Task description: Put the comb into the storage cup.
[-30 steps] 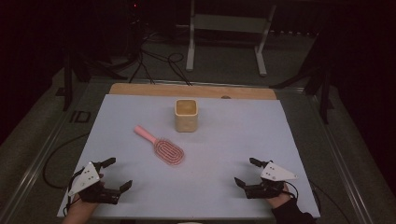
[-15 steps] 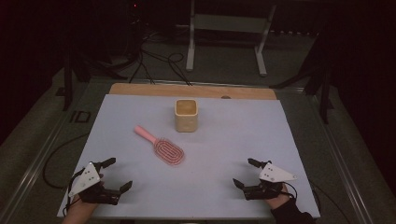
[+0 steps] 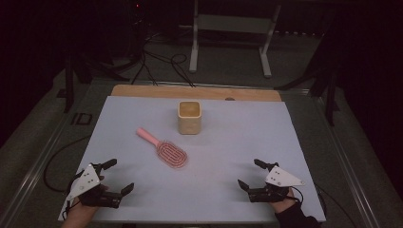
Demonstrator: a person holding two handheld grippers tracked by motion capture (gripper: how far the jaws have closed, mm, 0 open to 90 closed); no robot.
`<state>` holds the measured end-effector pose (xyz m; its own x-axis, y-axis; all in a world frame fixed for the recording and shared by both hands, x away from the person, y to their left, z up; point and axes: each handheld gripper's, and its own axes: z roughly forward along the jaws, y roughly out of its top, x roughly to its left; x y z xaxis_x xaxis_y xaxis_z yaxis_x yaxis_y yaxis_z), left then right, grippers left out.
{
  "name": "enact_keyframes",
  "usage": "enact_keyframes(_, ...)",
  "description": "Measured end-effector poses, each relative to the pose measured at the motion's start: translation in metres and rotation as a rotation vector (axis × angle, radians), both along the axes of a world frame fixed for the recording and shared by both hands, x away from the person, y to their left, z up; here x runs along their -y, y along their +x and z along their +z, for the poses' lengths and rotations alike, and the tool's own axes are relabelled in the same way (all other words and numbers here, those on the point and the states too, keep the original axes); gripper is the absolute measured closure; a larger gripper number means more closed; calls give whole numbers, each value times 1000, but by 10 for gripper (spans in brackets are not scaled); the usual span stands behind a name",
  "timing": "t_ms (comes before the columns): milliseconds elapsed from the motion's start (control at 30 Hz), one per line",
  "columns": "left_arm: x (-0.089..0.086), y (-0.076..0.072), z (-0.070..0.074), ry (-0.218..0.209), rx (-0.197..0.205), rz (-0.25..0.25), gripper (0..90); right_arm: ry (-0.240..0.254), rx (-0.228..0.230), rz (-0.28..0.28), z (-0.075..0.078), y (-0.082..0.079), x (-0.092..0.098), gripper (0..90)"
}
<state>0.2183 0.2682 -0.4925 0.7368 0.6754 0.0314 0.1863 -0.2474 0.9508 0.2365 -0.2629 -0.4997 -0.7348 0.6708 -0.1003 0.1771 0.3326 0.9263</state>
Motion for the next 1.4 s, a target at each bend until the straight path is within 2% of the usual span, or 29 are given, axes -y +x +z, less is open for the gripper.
enact_keyframes(367,1,8,25,11,-18,-25,0,11,5,0,2,0,1,87)
enact_keyframes(400,2,9,30,18,-12,-33,0,12,7,-3,2,0,0,87)
enact_keyframes(533,3,11,37,13,-7,-41,0,17,7,-2,2,0,0,87)
enact_keyframes(600,0,17,43,-19,-1,-51,0,16,8,3,2,0,0,87)
enact_keyframes(667,-2,22,48,-38,6,-39,0,19,6,2,2,1,0,87)
enact_keyframes(833,-5,32,58,-47,20,-35,0,15,7,5,2,0,-1,87)
enact_keyframes(967,-3,40,66,-30,23,-28,0,17,8,3,2,0,0,87)
enact_keyframes(1100,2,47,75,7,23,-26,0,20,7,4,2,1,0,87)
enact_keyframes(1400,8,62,82,42,6,-22,0,21,7,6,2,0,0,87)
